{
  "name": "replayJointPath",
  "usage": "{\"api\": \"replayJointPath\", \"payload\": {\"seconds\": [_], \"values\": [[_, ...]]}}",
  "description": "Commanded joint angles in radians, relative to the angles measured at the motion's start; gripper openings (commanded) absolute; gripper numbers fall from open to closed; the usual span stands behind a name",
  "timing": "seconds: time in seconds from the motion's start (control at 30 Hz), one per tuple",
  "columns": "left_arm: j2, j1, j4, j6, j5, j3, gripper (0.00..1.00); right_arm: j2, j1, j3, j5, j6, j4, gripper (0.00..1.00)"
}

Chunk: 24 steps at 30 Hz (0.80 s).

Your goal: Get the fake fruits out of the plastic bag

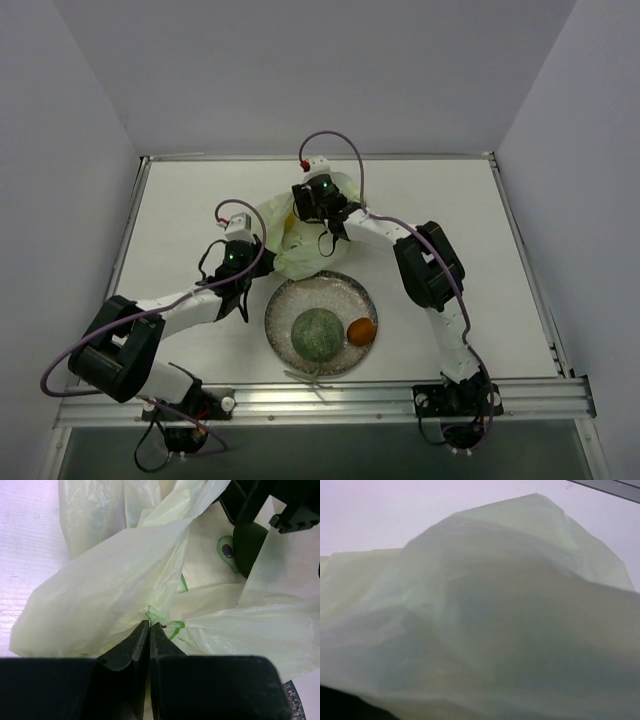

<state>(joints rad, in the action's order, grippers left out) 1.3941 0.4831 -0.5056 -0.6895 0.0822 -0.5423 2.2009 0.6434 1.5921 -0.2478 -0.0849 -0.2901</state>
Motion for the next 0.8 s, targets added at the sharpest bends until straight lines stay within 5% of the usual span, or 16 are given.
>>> {"api": "replayJointPath", "payload": {"seconds": [0.0,0.23,0.43,0.53,0.77], "values": [[0.014,-0.005,-0.030,-0.004,-0.013,-0.048,0.02,0.066,-0.025,0.074,0.047,0.002,-0.012,0.79],[0.054,-0.005,-0.030,-0.005,-0.028,-0.064,0.02,0.120,-0.062,0.118,0.177,-0.010,-0.066,0.77],[0.037,-0.005,-0.021,-0.002,-0.029,-0.065,0.02,0.076,-0.070,0.088,0.209,-0.018,-0.132,0.36],[0.037,-0.005,-0.030,-0.001,-0.030,-0.064,0.02,-0.015,-0.068,-0.029,0.231,-0.036,-0.187,0.27],[0.037,-0.005,-0.039,-0.002,-0.041,-0.062,0.02,-0.266,-0.044,-0.296,0.317,-0.121,-0.279,0.26]]}}
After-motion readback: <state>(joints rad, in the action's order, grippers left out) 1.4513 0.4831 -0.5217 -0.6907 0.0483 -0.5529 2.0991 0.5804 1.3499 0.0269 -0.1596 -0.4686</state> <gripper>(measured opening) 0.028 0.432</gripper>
